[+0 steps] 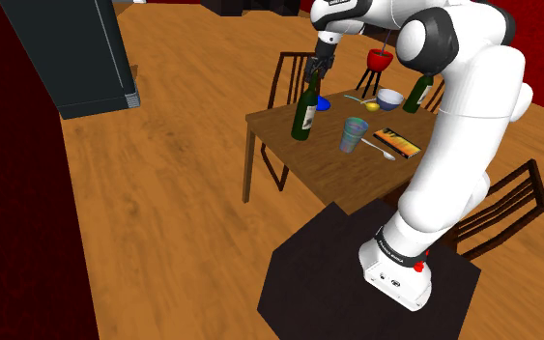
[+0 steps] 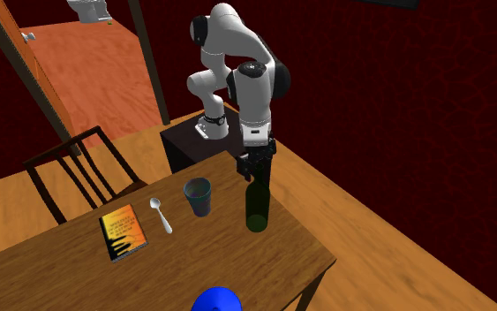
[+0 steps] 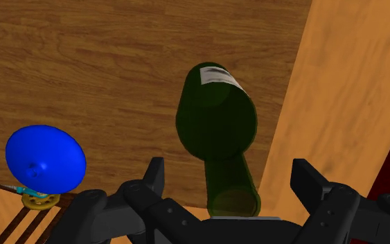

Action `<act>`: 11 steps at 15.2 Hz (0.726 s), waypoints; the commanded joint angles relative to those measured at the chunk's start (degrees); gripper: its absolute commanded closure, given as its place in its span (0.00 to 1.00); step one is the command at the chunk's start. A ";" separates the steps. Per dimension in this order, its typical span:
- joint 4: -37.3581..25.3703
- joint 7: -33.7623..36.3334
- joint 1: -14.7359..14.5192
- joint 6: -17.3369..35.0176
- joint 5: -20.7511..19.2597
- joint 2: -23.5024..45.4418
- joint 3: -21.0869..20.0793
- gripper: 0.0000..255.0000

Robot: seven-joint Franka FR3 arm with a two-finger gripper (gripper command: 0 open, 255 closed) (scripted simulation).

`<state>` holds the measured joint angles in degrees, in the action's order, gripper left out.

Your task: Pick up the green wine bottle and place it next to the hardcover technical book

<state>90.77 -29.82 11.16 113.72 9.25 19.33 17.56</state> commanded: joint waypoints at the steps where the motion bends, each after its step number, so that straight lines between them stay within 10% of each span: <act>1: 0.03 0.01 -0.01 0.05 0.00 0.00 -0.01 0.00; 4: 0.03 0.01 -0.01 0.04 0.00 0.00 0.00 0.00; 5: 0.03 0.01 -0.01 0.04 0.00 0.00 0.00 1.00; 11: 0.03 0.01 -0.01 0.04 0.00 0.00 0.00 1.00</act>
<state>90.79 -29.81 11.16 113.77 9.26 19.31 17.56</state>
